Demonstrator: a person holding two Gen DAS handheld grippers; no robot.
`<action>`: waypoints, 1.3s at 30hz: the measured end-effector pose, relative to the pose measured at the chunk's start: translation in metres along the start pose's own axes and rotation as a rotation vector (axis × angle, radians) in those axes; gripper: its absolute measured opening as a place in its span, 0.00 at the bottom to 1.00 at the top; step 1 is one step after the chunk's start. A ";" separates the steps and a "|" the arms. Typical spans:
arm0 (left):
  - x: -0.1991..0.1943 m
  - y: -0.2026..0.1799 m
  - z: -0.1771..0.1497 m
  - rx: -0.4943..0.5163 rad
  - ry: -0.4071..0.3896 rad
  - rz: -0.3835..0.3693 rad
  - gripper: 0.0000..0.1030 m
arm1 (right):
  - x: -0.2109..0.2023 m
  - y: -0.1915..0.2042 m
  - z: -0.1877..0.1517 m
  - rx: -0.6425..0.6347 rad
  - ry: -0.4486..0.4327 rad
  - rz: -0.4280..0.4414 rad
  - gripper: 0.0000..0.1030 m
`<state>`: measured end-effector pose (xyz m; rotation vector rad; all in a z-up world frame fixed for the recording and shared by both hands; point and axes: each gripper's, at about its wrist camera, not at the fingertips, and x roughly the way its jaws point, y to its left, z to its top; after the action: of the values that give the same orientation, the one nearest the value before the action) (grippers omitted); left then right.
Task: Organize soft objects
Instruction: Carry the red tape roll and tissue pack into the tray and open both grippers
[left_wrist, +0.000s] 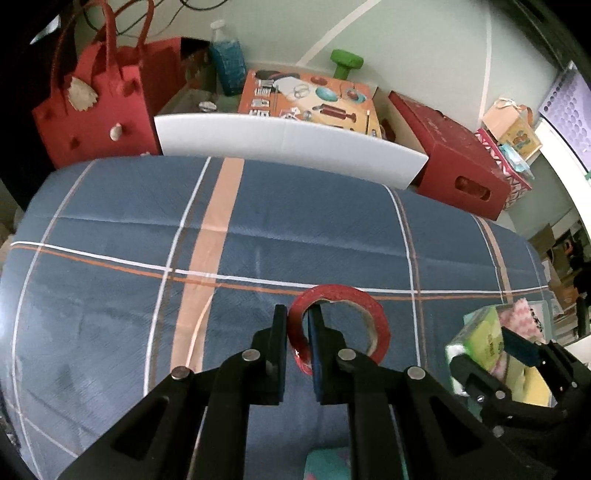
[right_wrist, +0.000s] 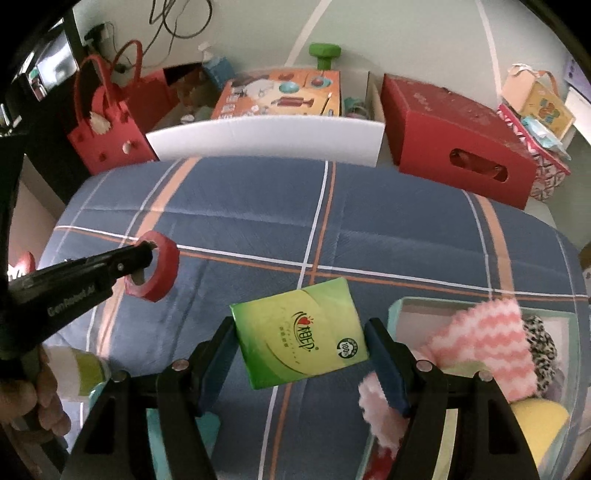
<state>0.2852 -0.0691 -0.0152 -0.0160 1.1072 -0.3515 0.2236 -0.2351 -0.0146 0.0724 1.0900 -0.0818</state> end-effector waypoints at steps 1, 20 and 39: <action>-0.005 -0.001 -0.001 -0.001 -0.003 0.000 0.10 | -0.008 0.000 -0.002 0.005 -0.008 -0.003 0.70; -0.080 -0.050 -0.045 0.083 -0.081 -0.002 0.10 | -0.088 -0.040 -0.067 0.118 -0.077 -0.040 0.70; -0.069 -0.182 -0.112 0.352 -0.037 -0.123 0.11 | -0.121 -0.153 -0.107 0.353 -0.090 -0.179 0.70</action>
<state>0.1105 -0.2032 0.0279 0.2211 0.9977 -0.6509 0.0580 -0.3733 0.0412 0.2856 0.9807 -0.4347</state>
